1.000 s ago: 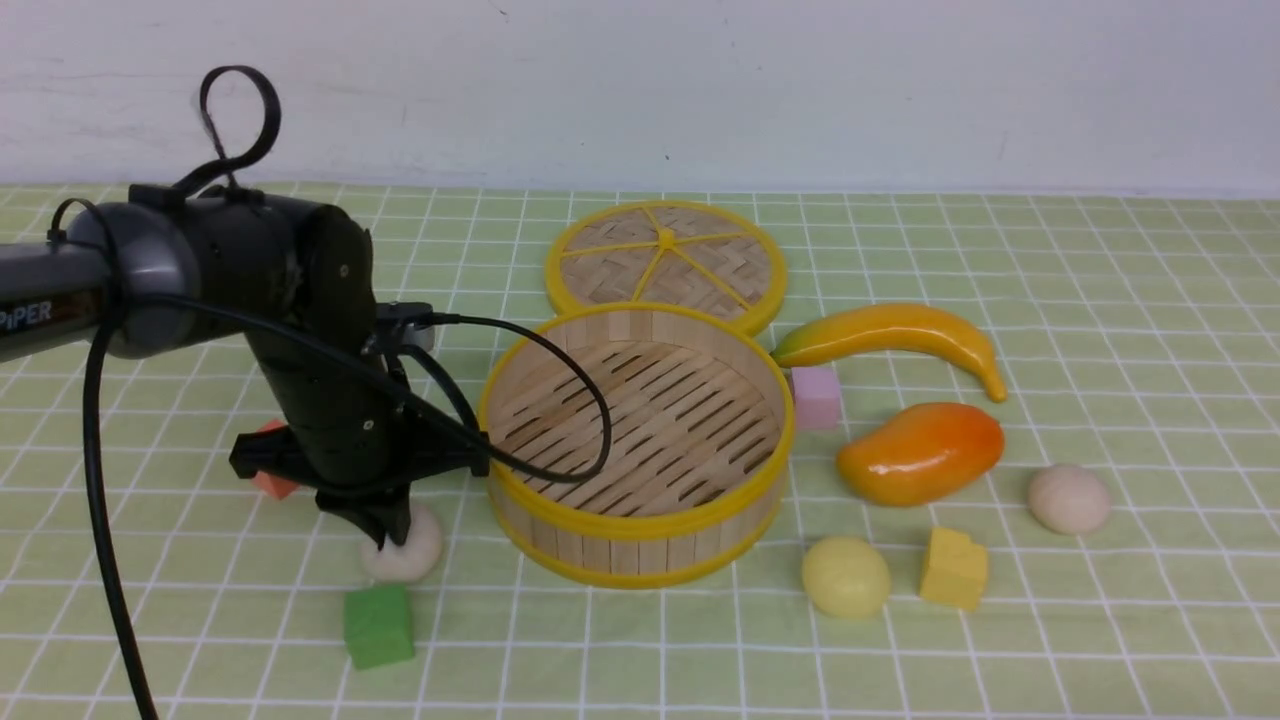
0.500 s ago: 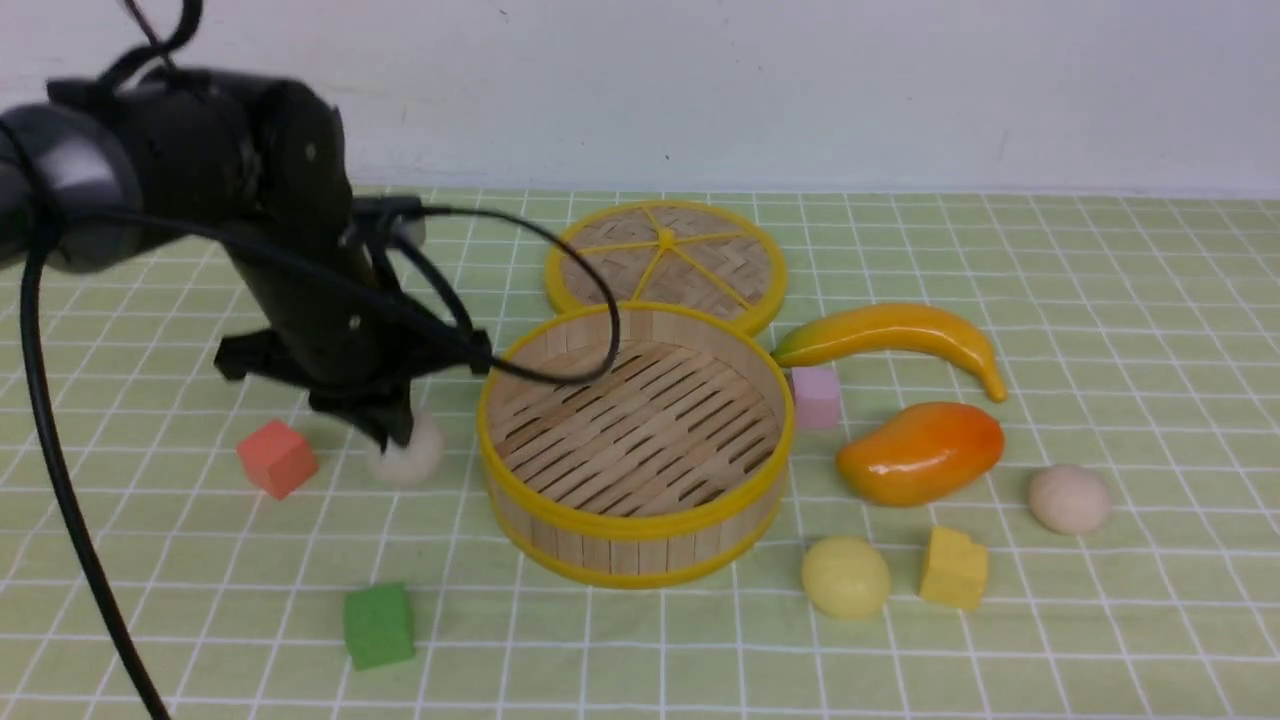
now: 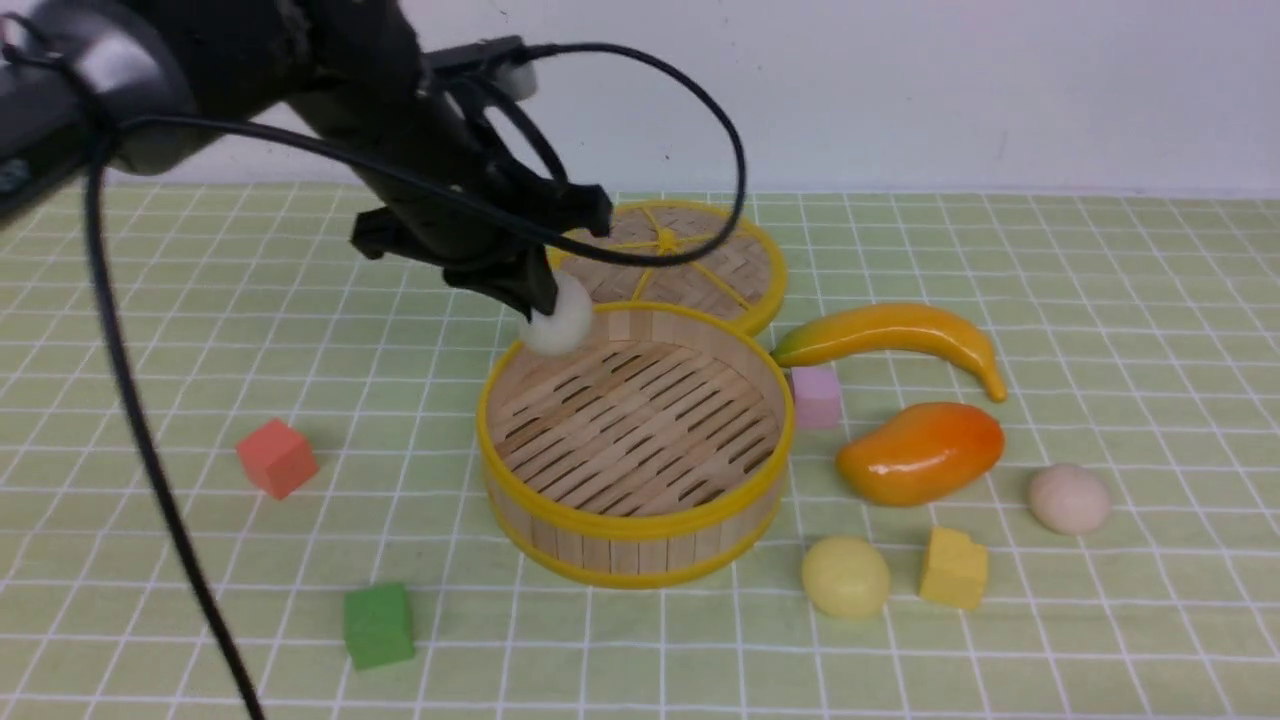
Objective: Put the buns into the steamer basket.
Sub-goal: Use the left arm to put the steamed stuffed bun into the steamer
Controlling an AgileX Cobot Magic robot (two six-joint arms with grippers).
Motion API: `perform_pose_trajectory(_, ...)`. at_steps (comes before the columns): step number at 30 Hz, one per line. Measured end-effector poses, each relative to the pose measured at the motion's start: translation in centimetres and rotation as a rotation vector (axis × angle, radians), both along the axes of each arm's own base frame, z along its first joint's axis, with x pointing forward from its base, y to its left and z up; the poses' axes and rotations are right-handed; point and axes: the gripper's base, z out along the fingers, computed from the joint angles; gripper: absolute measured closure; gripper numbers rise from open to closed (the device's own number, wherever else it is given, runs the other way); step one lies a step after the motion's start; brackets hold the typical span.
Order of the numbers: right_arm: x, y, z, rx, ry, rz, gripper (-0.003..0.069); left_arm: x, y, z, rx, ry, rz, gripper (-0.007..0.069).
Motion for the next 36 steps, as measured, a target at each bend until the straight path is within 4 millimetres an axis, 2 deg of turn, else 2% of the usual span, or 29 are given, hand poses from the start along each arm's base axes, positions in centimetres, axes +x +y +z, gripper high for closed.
perform_pose_trajectory(2,0.0,0.0,0.0,0.0,0.0,0.0,0.042,0.3,-0.6,-0.6,0.023,0.013,-0.008,0.0636)
perform_pose_trajectory(8,0.0,0.0,0.0,0.0,0.0,0.0,0.042,1.7,-2.0,-5.4,0.092,0.115,-0.017,0.0633)
perform_pose_trajectory(12,0.0,0.0,0.0,0.0,0.0,0.0,0.042,2.2,-2.2,-7.5,0.106,0.157,-0.008,0.0627)
perform_pose_trajectory(24,0.0,0.0,0.0,0.0,0.0,0.0,0.042,2.3,-2.3,-7.9,0.084,0.183,0.058,0.0578)
perform_pose_trajectory(30,0.0,0.0,0.0,0.0,0.0,0.0,0.042,2.1,-2.2,-8.0,0.088,0.209,0.071,0.0515)
perform_pose_trajectory(36,0.0,0.0,0.0,0.0,0.0,0.0,0.042,1.8,-2.0,-7.5,0.092,0.231,0.106,0.0377)
